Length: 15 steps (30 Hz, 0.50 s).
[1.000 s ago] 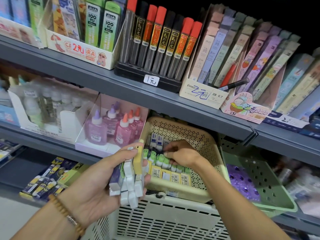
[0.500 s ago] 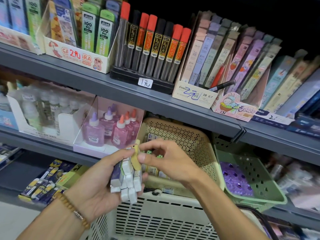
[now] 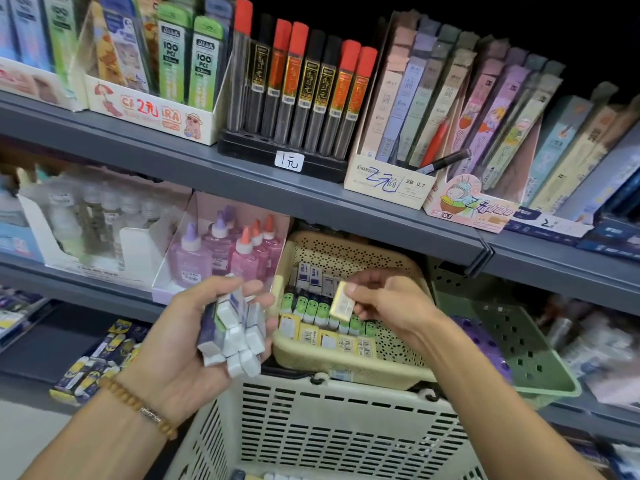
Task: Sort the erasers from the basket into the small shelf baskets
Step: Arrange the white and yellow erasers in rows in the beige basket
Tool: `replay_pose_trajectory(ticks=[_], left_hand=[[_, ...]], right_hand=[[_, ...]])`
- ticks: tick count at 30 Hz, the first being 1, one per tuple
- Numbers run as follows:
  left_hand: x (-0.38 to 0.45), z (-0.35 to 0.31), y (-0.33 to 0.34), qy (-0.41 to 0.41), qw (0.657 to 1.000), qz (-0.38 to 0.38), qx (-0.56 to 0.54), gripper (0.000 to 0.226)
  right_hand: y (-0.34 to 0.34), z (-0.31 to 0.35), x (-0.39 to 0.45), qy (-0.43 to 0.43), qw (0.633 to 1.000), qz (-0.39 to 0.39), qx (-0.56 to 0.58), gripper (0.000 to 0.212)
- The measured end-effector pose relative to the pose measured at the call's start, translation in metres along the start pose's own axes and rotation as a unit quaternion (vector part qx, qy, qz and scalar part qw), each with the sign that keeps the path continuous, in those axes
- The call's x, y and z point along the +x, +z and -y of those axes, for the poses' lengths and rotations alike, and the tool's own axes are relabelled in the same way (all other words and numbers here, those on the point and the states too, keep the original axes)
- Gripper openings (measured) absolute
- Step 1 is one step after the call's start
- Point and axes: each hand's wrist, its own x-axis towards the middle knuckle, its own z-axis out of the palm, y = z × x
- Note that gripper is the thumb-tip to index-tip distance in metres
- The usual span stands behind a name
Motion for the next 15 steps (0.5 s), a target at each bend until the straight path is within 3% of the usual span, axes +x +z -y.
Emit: replay_pose_trajectory(ticks=[4, 6, 9, 12, 15], left_hand=[[-0.002, -0.005, -0.002, 0.018, 0.999, -0.018, -0.035, 0.038], [-0.002, -0.004, -0.002, 0.015, 0.999, -0.017, -0.047, 0.044], [-0.002, -0.001, -0.002, 0.009, 0.999, -0.015, -0.052, 0.055], [0.001, 0.001, -0.001, 0.015, 0.998, -0.013, -0.061, 0.056], [0.004, 0.003, 0.001, 0.018, 0.997, 0.002, -0.07, 0.051]], right_hand=[[0.036, -0.001, 0.002, 0.016, 0.993, 0.096, -0.063, 0.012], [0.056, 0.0, 0.003, 0.006, 0.985, 0.103, -0.138, 0.016], [0.066, 0.002, 0.0, -0.04, 0.966, 0.082, -0.242, 0.005], [0.064, 0.014, -0.016, -0.164, 0.969, 0.045, -0.181, 0.01], [0.065, 0.027, -0.039, -0.218, 0.961, 0.118, -0.121, 0.026]])
